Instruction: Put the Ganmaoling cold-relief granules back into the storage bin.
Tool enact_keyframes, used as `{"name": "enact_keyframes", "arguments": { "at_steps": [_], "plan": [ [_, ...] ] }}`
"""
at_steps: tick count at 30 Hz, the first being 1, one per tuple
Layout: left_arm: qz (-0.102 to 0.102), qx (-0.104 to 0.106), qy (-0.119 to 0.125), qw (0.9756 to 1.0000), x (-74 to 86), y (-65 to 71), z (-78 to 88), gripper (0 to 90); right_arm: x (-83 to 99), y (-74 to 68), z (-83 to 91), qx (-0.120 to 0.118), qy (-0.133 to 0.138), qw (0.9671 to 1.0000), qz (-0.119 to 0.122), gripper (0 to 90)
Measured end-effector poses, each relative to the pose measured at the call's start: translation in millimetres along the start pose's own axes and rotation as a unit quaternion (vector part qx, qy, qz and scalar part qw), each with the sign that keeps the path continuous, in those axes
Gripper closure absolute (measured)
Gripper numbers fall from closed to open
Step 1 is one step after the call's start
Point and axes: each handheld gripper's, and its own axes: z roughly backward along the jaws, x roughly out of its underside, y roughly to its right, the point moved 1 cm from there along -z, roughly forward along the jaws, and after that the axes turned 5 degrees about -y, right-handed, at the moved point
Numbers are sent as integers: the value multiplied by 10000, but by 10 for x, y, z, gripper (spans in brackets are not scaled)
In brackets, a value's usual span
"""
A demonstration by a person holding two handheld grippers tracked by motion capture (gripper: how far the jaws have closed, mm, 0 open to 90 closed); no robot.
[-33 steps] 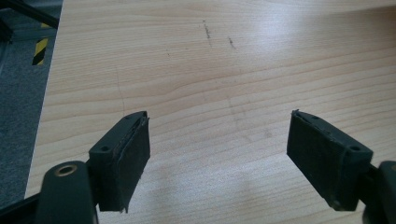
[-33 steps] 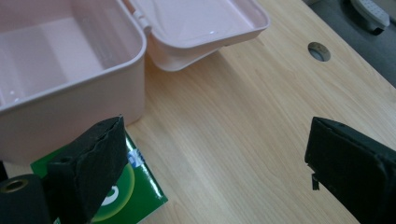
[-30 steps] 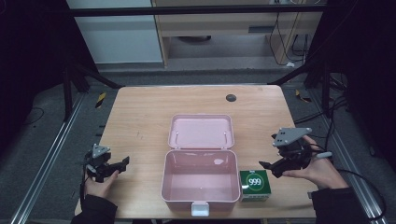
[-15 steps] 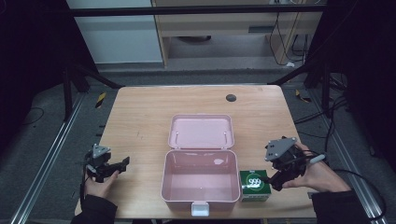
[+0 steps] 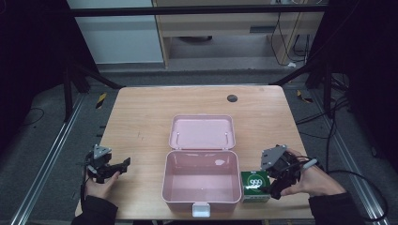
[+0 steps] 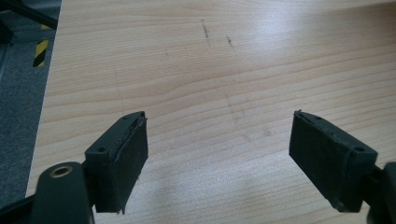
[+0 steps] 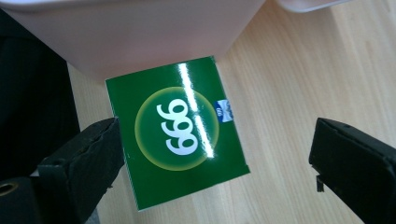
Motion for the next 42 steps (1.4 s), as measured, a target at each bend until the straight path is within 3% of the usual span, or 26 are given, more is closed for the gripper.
{"name": "enact_keyframes", "arguments": {
  "at_steps": [22,42],
  "plan": [
    [-50,-14,-27,10000,2,5,-10,185,-33,-68,-302,-416,-476,9975,305,24],
    [-59,-11,-61,10000,6,2,-24,185,9,-69,-620,-702,-774,9939,362,64]
  ]
}}
